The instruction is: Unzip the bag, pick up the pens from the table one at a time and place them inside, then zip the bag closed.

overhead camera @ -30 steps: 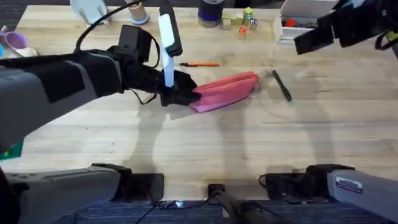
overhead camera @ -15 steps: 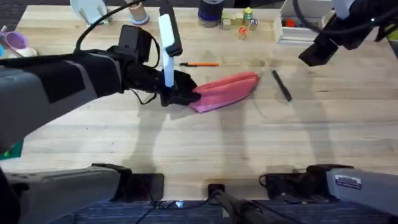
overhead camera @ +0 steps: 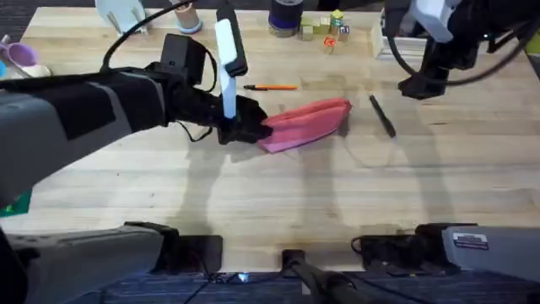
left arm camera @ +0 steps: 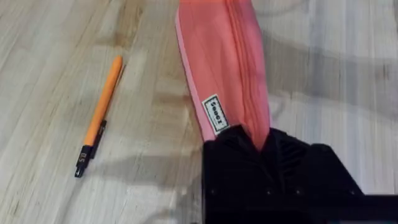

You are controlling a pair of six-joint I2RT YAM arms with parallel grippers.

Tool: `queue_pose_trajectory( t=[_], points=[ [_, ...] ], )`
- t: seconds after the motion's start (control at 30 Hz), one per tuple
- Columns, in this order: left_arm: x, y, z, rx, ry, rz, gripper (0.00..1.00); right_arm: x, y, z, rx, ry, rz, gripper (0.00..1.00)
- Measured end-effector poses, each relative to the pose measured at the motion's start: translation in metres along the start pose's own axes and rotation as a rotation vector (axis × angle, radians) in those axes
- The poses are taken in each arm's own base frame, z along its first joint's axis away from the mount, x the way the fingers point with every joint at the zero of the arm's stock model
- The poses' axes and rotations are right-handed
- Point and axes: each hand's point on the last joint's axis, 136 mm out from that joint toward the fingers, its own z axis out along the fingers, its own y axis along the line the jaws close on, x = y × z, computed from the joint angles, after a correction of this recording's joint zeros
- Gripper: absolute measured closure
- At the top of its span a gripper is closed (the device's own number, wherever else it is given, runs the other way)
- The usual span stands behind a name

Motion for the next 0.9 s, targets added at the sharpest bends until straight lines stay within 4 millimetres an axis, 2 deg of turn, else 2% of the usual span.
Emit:
queue_pose_trajectory(
  t=[0.13,0.33,0.57,0.9],
  points=[
    [0.0,0.0,0.0,0.0,0.0,0.0,0.958,-0.015,0.006,-0.001,-0.025,-0.089,-0.133,0.006],
    [0.0,0.0,0.0,0.0,0.0,0.0,0.958,-0.034,0.033,-0.001,-0.129,-0.248,-0.324,0.006],
    [0.0,0.0,0.0,0.0,0.0,0.0,0.958,-0.037,0.038,0.015,-0.18,-0.287,-0.355,0.005],
    [0.0,0.0,0.0,0.0,0.0,0.0,0.958,-0.043,0.046,0.013,-0.207,-0.307,-0.37,0.006]
  ],
)
